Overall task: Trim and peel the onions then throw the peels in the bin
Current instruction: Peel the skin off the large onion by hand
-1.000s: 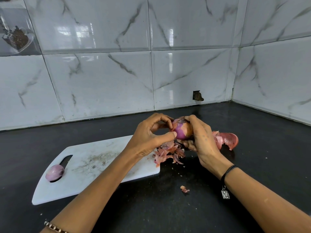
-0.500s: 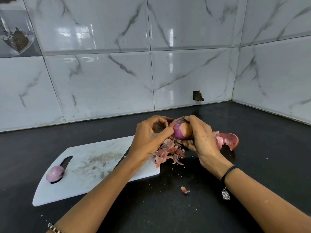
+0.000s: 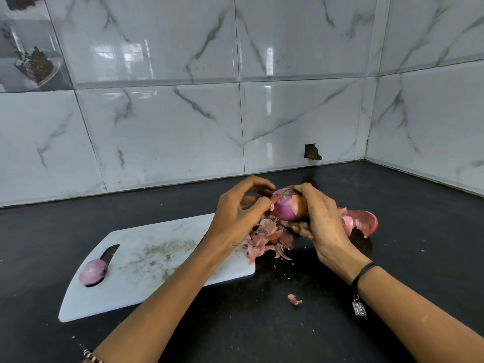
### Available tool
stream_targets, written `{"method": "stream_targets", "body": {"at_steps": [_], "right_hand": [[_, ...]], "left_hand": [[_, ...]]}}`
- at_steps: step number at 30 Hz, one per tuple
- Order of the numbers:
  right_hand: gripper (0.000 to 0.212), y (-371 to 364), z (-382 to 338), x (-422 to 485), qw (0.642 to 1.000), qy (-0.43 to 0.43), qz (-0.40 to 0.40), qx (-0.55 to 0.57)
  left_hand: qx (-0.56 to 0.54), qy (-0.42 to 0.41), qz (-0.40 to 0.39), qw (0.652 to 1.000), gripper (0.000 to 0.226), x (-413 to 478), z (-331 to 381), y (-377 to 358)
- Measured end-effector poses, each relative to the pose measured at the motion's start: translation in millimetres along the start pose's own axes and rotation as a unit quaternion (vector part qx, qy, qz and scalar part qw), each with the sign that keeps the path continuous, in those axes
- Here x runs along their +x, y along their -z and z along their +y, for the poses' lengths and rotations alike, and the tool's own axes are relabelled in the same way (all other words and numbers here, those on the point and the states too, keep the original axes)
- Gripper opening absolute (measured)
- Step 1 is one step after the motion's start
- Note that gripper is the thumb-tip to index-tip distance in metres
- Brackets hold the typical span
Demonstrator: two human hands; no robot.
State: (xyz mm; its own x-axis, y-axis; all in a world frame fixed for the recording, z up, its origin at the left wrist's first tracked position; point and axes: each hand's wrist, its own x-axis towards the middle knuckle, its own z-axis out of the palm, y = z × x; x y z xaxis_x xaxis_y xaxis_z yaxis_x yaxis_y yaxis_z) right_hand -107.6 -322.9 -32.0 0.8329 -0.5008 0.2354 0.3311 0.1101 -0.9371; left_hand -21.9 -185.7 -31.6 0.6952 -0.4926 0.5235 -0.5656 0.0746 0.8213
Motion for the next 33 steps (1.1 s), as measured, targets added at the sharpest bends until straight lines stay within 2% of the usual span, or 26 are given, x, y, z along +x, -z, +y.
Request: {"method": "stream_targets", "body": {"at_steps": [4,10,18,23,27,30,33], "right_hand": [[0.035,4.3,6.1,8.3,1.000,0.006,0.018,-0.003],[0.026,5.4,7.5,12.3,1.000,-0.004,0.016,0.009],[0.025,4.7,5.3,13.4,0.996,-0.039,0.021,0.077],[0.029,6.9,4.3,15.9,0.985,-0.087,0.055,0.137],[0.035,12.0,4.8,18.2,0.970,-0.112,0.087,0.199],[0.034,12.4,5.1,18.0,0.969,-0.119,0.090,0.198],[0.027,11.2,4.0,17.7,0.971,-0.118,0.093,0.186]], "left_hand": [[0.011,-0.036,-0.032,0.999,0.029,-2.1,-1.6,-2.8],[-0.043,-0.003,-0.007,0.999,0.012,0.7,-2.1,-4.8],[-0.038,-0.013,0.054,0.998,0.008,3.1,-4.7,-10.0],[-0.057,-0.012,0.046,0.997,0.006,3.6,-8.5,-10.7],[-0.011,-0.008,0.051,0.999,0.007,5.3,-14.6,-8.7],[0.075,0.008,0.040,0.996,0.005,5.3,-15.8,-8.2],[0.142,0.005,0.015,0.990,0.018,0.9,-13.5,-11.5]]}}
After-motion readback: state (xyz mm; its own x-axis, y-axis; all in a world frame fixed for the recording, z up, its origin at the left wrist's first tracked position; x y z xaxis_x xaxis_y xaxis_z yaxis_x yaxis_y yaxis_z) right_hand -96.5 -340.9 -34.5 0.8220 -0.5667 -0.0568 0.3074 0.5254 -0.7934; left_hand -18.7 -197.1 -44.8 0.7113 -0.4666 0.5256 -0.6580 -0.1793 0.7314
